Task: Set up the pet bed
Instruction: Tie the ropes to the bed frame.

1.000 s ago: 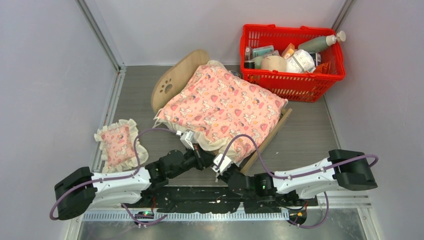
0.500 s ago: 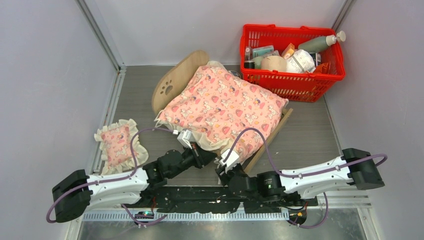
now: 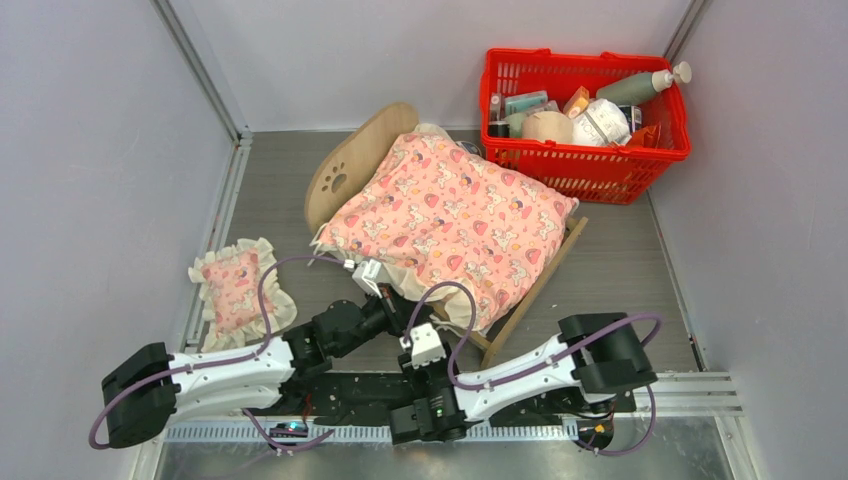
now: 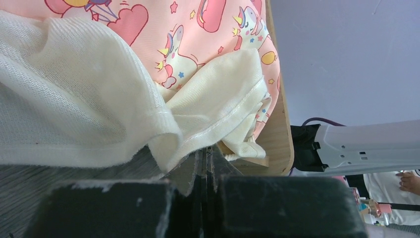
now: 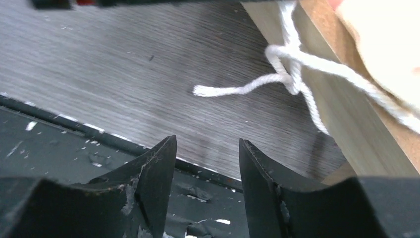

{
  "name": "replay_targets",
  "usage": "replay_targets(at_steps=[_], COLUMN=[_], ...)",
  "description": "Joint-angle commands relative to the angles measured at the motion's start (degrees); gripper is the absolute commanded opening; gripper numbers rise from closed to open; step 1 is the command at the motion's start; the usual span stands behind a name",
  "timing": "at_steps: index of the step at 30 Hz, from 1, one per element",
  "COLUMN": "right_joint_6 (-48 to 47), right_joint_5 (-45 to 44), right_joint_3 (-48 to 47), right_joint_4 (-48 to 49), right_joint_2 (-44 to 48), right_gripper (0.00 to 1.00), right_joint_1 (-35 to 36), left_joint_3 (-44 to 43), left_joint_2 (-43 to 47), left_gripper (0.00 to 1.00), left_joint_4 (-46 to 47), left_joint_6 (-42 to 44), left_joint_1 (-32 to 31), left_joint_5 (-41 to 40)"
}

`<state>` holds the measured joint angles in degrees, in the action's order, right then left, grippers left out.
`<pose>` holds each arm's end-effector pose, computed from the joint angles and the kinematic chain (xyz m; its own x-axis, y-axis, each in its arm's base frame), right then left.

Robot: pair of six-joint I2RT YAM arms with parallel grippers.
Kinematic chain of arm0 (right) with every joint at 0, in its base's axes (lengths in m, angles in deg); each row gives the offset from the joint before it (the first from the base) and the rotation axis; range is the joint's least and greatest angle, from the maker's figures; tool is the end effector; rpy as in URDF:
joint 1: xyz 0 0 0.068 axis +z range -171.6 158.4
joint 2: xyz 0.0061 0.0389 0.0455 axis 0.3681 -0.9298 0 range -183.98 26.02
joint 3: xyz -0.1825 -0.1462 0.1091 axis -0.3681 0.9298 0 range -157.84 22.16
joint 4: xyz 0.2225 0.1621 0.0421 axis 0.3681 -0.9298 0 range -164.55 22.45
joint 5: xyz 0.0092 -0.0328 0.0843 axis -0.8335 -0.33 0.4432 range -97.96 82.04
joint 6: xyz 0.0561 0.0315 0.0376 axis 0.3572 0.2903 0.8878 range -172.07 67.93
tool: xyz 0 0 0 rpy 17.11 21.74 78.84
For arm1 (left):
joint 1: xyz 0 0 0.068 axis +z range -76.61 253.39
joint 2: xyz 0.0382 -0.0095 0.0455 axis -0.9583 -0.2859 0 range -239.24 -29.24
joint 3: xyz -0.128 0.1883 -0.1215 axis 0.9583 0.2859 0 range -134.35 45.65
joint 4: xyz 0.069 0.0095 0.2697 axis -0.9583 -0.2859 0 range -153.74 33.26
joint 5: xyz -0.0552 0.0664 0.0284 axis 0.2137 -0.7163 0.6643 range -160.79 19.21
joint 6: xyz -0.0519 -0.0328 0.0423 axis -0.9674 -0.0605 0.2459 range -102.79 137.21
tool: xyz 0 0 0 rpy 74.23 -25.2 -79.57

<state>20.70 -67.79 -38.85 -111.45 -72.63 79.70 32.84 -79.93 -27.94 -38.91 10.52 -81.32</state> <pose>-0.0093 0.3223 0.1419 -0.4371 -0.2622 -0.8603 -0.3384 0.9342 -0.1128 0.1200 -0.2091 0.1704 -0.6981 -0.4273 -0.5745 0.3822 0.4561 -0.8037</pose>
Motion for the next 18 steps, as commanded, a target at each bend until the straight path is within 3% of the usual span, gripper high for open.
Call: replay_targets(at_steps=[1, 8, 11, 18], right_joint_6=[20.6, 42.3, 44.8, 63.2], right_joint_5=[-6.8, -10.3, -14.8, -22.8], right_joint_3=[-2.9, -6.8, -7.2, -7.4], right_joint_4=[-15.6, -26.1, -25.9, -35.2], right_joint_2=[-4.2, -12.4, -13.7, -17.3], right_gripper=[0.57, 0.67, 0.7, 0.73], right_joint_1=[0.2, -1.7, -1.7, -2.1], left_joint_3=[0.3, 1.1, 1.2, 1.6], left_joint_2=[1.6, 2.2, 1.8, 0.4], left_gripper=[0.0, 0.0, 0.0, 0.0], left_joint_4=[0.4, -0.1, 0.0, 1.6], left_joint_6=[1.5, 0.6, 0.0, -1.6], left_joint_1=[0.3, 0.2, 0.2, 0.3], left_joint_5=[-1.6, -1.7, -1.6, -0.3])
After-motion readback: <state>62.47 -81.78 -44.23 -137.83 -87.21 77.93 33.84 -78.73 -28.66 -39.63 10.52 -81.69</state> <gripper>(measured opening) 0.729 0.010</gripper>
